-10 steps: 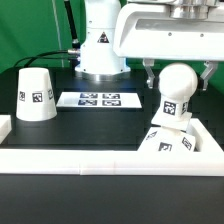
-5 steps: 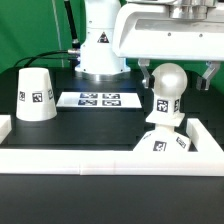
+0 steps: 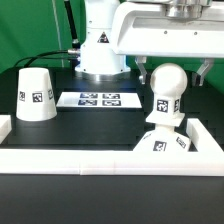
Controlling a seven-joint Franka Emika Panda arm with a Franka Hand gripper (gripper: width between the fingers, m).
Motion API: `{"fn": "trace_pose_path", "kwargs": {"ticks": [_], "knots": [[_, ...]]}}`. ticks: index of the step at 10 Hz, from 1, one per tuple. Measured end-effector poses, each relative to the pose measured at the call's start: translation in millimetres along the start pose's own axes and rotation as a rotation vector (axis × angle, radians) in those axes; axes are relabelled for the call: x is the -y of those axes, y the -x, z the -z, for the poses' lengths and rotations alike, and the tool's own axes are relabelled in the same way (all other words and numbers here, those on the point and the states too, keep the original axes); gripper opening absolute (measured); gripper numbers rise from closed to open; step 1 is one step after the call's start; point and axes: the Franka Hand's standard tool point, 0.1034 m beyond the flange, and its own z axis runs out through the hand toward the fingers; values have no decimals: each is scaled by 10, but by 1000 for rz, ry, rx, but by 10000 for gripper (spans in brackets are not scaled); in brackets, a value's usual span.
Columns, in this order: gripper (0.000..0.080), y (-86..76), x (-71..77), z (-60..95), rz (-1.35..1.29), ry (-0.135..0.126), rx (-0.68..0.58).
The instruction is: Assemble lamp
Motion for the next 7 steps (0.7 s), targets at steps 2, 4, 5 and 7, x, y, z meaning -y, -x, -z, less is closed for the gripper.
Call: {"fn": "trace_pose_path", "kwargs": {"ticks": [2, 4, 5, 7], "knots": [[699, 2, 1, -3, 0, 0, 1], [699, 17, -3, -4, 4, 0, 0], [699, 145, -38, -6, 20, -2, 6], [699, 346, -142, 95, 14, -9, 15]]}}
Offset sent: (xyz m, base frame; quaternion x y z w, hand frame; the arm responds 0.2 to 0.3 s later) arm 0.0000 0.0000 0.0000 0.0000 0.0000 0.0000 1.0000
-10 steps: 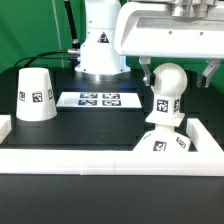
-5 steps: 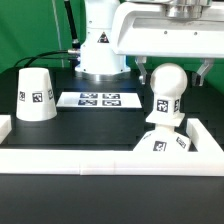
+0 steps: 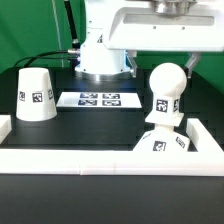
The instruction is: Assemble lamp
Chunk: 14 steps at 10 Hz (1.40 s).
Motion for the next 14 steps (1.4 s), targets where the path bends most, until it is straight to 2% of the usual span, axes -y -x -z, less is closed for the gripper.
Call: {"fn": "trace_pose_path", "kwargs": {"ticks": [3, 8, 9, 11, 14], "knots": [[699, 232, -240, 169, -12, -10, 8], [699, 251, -248, 144, -13, -10, 11], [699, 365, -325, 108, -27, -8, 15], [699, 730, -496, 31, -63, -7, 42], [699, 941, -919, -42, -86, -14, 68]]}}
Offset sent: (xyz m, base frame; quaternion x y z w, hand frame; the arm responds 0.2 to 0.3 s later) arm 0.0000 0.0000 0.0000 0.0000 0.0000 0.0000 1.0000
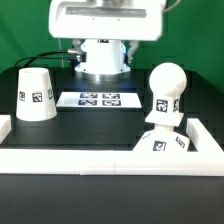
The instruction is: Assemble lamp
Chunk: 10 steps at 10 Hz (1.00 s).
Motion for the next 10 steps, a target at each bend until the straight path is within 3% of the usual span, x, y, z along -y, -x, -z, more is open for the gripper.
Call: {"fn": "trace_pose_path", "kwargs": {"ticks": [2, 3, 9, 10], "knots": [[699, 51, -339, 2, 13, 0, 0], [699, 62, -412, -6, 10, 1, -1], [699, 79, -394, -37, 30, 4, -3], [699, 188, -454, -115, 35, 4, -4]]}}
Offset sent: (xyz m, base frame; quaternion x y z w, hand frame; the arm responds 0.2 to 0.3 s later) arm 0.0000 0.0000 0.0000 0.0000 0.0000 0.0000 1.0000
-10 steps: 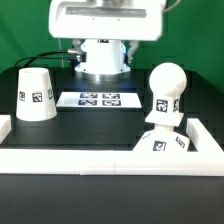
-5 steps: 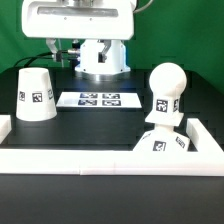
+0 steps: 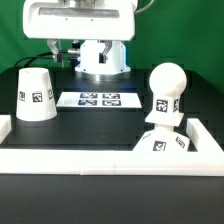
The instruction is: Assemble lamp
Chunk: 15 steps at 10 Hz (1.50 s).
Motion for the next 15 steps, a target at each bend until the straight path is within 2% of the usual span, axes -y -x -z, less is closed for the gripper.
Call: {"fn": "trace_pose_path", "kwargs": {"ticks": [2, 9, 15], "knots": [[699, 206, -143, -79, -5, -4, 7], [699, 420, -541, -176, 12, -5, 20], [699, 407, -602, -296, 29, 12, 14]]}}
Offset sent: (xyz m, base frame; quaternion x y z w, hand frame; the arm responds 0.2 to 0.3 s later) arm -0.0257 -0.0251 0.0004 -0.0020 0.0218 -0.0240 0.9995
